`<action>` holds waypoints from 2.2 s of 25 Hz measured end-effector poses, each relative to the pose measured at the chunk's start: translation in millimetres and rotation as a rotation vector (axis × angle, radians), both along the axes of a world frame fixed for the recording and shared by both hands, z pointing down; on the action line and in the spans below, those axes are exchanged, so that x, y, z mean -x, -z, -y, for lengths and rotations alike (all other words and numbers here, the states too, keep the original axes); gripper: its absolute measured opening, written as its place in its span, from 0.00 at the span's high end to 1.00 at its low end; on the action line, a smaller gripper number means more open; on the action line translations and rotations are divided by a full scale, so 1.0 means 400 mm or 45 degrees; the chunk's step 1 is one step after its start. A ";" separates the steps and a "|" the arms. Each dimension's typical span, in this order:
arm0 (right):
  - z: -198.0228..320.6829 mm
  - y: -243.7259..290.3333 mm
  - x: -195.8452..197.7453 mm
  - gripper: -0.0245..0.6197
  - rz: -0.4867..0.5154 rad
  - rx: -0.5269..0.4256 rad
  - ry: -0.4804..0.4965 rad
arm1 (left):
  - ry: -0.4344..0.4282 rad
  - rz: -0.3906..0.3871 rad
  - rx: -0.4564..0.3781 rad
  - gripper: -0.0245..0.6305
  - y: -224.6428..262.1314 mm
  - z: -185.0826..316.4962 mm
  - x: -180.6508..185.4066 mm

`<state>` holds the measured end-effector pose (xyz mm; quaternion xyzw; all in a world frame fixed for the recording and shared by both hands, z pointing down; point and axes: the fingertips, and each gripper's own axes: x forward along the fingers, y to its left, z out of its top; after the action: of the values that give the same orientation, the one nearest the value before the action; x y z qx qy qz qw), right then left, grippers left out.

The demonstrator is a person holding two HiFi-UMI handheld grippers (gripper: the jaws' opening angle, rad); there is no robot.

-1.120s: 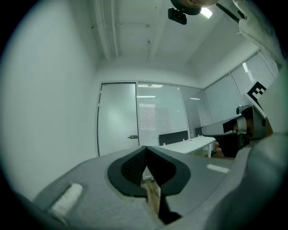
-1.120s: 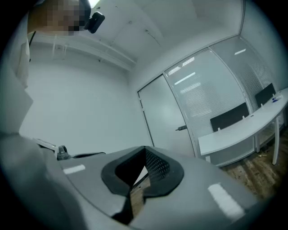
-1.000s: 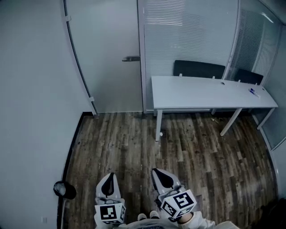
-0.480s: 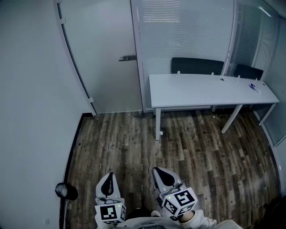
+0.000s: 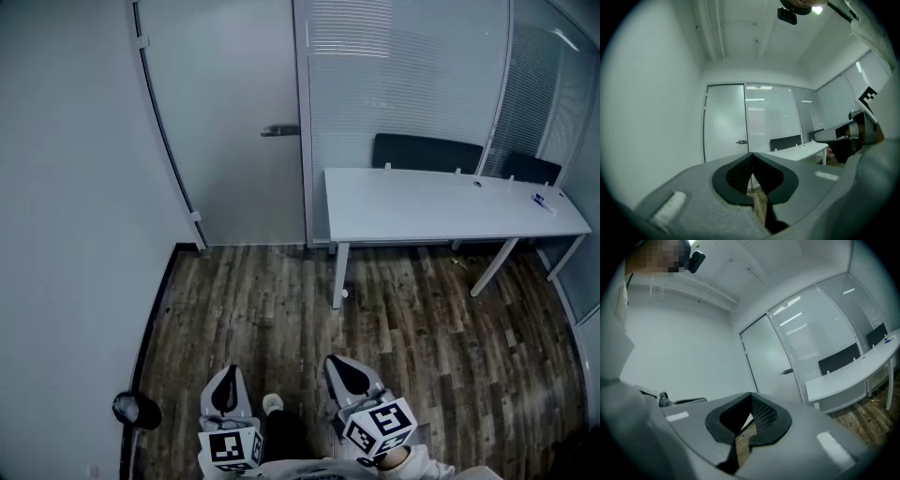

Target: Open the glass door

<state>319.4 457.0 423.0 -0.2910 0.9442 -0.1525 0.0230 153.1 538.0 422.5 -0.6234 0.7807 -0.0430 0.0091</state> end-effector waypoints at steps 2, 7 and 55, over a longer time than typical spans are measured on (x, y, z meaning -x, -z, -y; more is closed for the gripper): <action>0.032 -0.010 0.043 0.96 -0.006 -0.001 -0.008 | -0.004 -0.010 -0.001 0.96 -0.017 0.034 0.046; 0.138 -0.036 0.176 0.96 -0.018 0.010 -0.018 | 0.004 -0.024 0.004 0.96 -0.052 0.142 0.190; 0.917 -0.036 0.791 0.96 -0.006 -0.005 -0.113 | -0.112 -0.018 0.063 0.96 -0.075 0.934 0.794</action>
<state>3.2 90.2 437.4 -0.3329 0.9307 -0.1488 0.0280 -164.5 164.2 452.5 -0.6575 0.7511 -0.0576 -0.0100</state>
